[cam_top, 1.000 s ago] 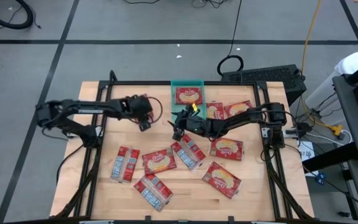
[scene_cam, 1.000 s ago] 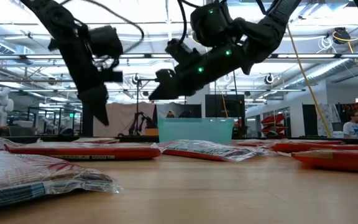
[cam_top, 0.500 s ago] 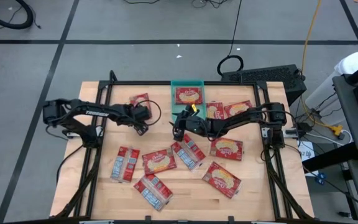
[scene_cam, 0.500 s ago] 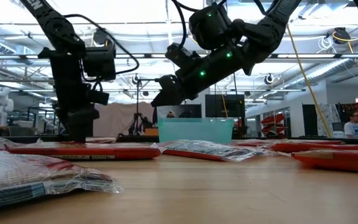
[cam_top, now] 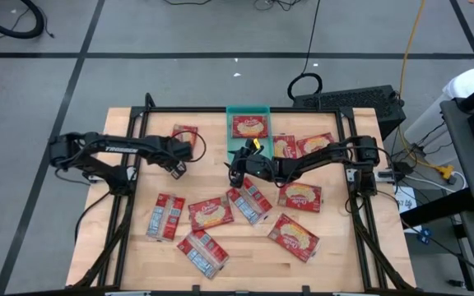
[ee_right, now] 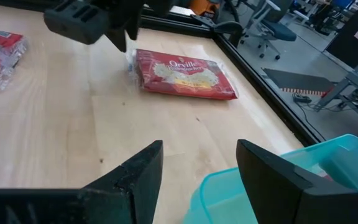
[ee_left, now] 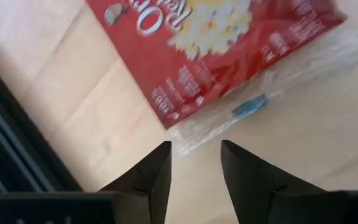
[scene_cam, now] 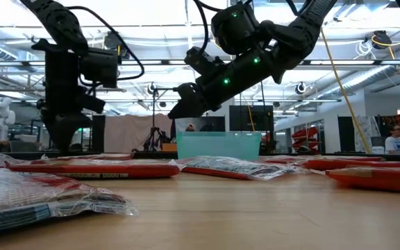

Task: Sort popcorn bags into baskets
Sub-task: Put the red popcorn bag into the blue bin

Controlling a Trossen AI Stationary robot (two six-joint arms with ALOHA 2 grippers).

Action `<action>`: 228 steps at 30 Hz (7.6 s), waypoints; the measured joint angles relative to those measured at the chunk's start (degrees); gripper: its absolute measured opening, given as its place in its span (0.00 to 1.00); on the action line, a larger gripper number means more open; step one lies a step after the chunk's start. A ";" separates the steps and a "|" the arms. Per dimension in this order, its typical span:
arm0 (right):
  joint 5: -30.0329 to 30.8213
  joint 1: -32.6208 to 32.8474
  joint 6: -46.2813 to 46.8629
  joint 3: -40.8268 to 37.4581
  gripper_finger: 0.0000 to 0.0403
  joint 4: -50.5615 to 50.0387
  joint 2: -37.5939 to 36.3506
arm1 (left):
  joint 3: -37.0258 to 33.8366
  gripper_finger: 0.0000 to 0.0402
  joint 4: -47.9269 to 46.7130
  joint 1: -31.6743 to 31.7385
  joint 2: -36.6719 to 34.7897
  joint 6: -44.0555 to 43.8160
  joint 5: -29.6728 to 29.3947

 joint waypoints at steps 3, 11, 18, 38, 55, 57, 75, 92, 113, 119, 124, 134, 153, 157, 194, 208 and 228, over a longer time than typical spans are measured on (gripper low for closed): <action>0.00 0.00 -0.15 0.00 0.49 -0.02 0.00 | -0.45 0.38 1.03 0.62 -0.45 -0.03 0.28; -0.09 0.00 -0.28 0.00 0.49 -0.02 0.00 | -0.90 0.61 2.85 4.13 1.59 1.95 1.61; -3.02 0.00 -0.28 0.00 0.49 0.00 0.00 | -0.56 0.70 5.30 9.35 5.62 5.31 4.65; -3.06 0.17 0.06 -0.02 0.49 2.81 -0.06 | 0.19 0.01 13.15 11.04 7.29 22.97 1.19; -7.43 -4.19 9.51 2.84 0.49 2.40 -0.66 | 3.22 0.00 18.63 0.06 -8.40 35.79 -25.74; -11.01 -5.46 11.63 2.97 0.49 3.50 -0.79 | 3.19 0.00 20.03 -0.92 -11.53 38.68 -26.03; -26.76 -8.76 13.42 3.15 0.59 9.68 -0.74 | 3.23 0.00 43.08 -10.10 -28.07 65.44 -15.94; -39.50 -13.79 14.36 3.15 0.69 18.02 -0.63 | 3.30 0.00 60.15 -15.48 -29.32 74.61 -10.13; -49.52 -14.20 19.87 3.04 0.61 33.09 -0.50 | 3.52 0.00 68.00 -17.75 -29.28 77.64 -4.31; -49.32 -14.11 22.28 3.04 0.46 33.12 -0.50 | 3.52 0.00 68.18 -17.68 -29.27 81.51 -4.32; -49.86 -14.88 32.48 3.10 0.47 34.13 -0.52 | 3.66 0.00 71.13 -17.65 -29.17 86.00 -1.10; -48.72 -13.23 37.30 3.13 0.74 39.15 -0.55 | 4.22 0.00 71.72 -15.74 -29.17 82.15 8.07; -53.89 -12.46 30.18 3.15 0.68 46.76 -0.61 | 4.26 0.00 76.61 -13.74 -26.07 80.77 15.67; -53.96 -12.20 30.01 3.15 0.57 45.77 -0.61 | 4.24 0.00 76.44 -12.48 -25.24 80.74 15.67; -46.77 -29.83 6.00 3.12 0.03 -36.10 -26.09 | 2.54 0.35 38.77 -10.78 -29.70 41.17 -15.94; -49.48 -32.96 0.71 3.13 0.03 -47.94 -23.71 | -4.48 0.35 52.21 -10.64 -20.91 35.35 -1.78; -49.56 -32.04 -1.36 3.10 0.03 -48.95 -14.70 | -5.62 0.35 62.60 -11.89 -11.51 37.09 5.31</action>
